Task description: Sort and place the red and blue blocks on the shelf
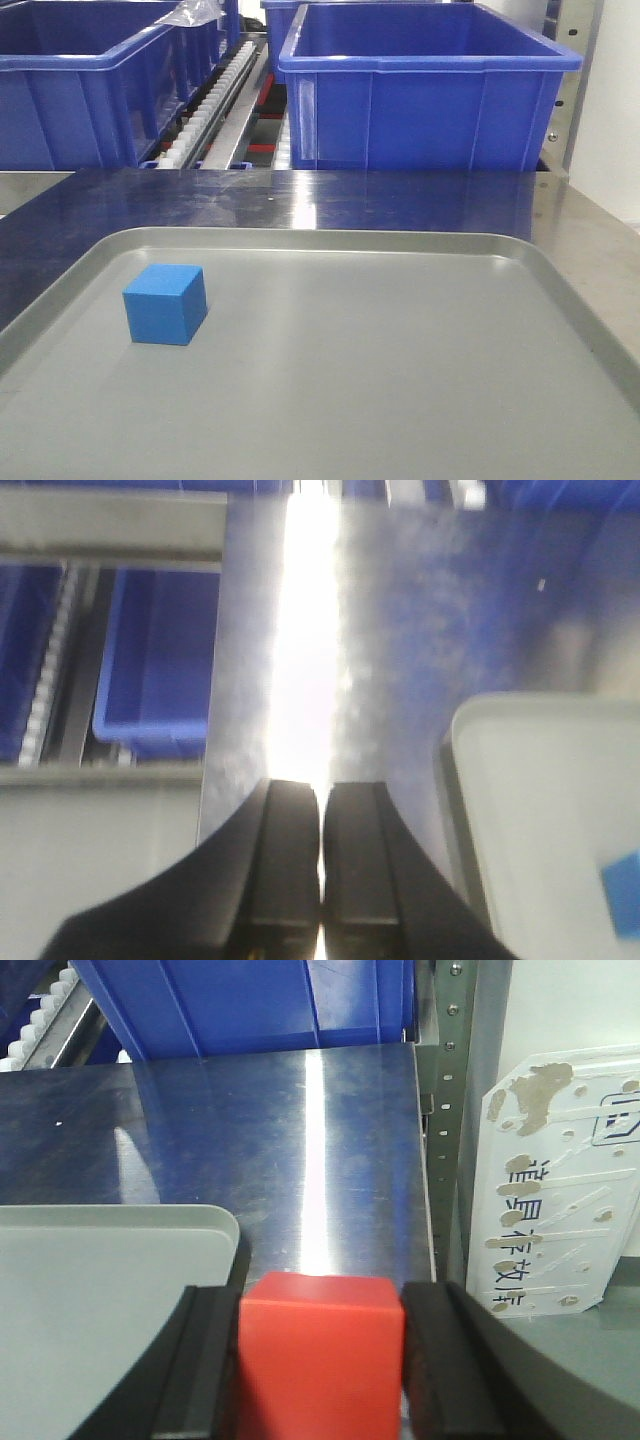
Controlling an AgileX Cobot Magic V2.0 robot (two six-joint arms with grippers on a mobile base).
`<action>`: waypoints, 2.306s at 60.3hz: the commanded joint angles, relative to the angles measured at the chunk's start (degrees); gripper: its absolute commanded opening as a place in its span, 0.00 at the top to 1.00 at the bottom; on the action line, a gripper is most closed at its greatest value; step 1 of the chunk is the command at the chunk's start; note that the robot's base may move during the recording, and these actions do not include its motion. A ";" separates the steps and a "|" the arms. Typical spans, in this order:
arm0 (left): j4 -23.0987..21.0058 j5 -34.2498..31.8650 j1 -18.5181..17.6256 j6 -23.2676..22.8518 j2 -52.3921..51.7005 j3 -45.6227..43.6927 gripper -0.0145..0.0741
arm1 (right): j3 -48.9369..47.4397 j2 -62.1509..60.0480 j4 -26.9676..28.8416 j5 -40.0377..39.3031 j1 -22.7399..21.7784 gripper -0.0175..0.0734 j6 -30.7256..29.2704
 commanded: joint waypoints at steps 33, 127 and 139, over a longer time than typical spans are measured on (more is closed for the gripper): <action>-8.91 15.91 -0.38 2.05 12.84 -12.89 0.29 | -1.74 0.23 -0.30 -5.16 -0.35 0.74 -0.16; -9.09 5.36 -28.66 -10.45 36.52 -21.75 0.29 | -1.74 0.23 -0.30 -5.16 -0.35 0.74 -0.16; -8.74 5.36 -28.66 -10.71 37.92 -21.75 0.29 | -1.74 0.23 -0.30 -5.16 -0.35 0.74 -0.16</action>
